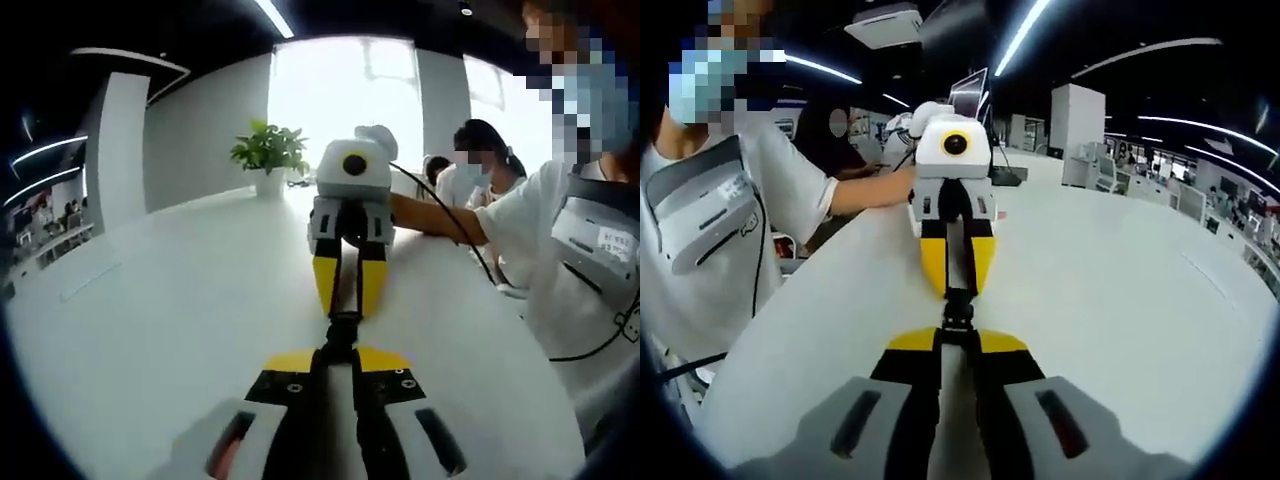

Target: Snap the two parts of the plastic buckle together until the buckle closes and remains connected.

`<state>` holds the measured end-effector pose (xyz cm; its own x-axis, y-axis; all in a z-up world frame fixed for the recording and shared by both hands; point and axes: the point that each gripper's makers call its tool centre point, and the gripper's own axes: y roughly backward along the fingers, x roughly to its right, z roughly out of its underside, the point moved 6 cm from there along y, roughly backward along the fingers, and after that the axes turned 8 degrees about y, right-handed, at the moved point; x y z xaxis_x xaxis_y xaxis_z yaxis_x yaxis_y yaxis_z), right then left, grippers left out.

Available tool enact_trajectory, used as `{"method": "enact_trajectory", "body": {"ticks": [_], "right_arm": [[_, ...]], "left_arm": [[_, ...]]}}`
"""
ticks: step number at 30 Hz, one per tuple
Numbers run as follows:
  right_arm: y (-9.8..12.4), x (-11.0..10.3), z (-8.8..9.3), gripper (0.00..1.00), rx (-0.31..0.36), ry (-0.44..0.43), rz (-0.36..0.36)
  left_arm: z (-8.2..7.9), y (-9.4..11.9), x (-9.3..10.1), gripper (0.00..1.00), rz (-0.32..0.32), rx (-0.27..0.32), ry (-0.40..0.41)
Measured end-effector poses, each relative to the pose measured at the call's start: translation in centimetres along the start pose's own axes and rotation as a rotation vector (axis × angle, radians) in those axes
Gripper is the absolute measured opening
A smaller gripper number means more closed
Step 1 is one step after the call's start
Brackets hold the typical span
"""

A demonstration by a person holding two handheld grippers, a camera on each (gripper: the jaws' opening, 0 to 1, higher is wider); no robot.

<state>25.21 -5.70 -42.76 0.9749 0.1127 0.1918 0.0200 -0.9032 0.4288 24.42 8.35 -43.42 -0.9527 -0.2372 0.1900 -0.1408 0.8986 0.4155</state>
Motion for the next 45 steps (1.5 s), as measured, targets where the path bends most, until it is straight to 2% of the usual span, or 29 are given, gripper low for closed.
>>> {"method": "enact_trajectory", "body": {"ticks": [12,22,31,32,33,34,39,45], "right_arm": [[-0.2,0.2,0.0,0.1,0.015,0.02,-0.021],[-0.7,0.1,-0.2,0.09,0.033,0.041,-0.099],[-0.9,0.0,-0.7,0.08,-0.019,0.053,-0.049],[-1.1,0.1,-0.7,0.08,-0.019,0.055,-0.02],[-1.1,-0.3,-0.8,0.08,-0.045,0.026,-0.038],[-1.1,-0.3,-1.2,0.08,-0.035,0.042,-0.027],[-0.9,-0.3,-1.1,0.08,-0.02,0.044,-0.029],[-0.9,-0.1,-1.1,0.09,-0.014,0.04,-0.034]], "left_arm": [[0.0,-0.1,0.5,0.1,0.027,-0.003,0.019],[0.2,-0.3,0.9,0.09,0.065,-0.007,0.027],[0.2,-0.3,1.1,0.09,0.04,-0.013,0.034],[0.2,-0.4,1.2,0.09,0.036,-0.013,0.034],[0.0,-0.6,1.3,0.09,0.039,0.004,0.042],[0.1,-1.2,1.2,0.09,0.007,-0.034,0.023],[0.4,-1.6,0.5,0.09,0.037,-0.005,0.064],[0.3,-1.9,0.2,0.11,0.029,-0.014,0.026]]}}
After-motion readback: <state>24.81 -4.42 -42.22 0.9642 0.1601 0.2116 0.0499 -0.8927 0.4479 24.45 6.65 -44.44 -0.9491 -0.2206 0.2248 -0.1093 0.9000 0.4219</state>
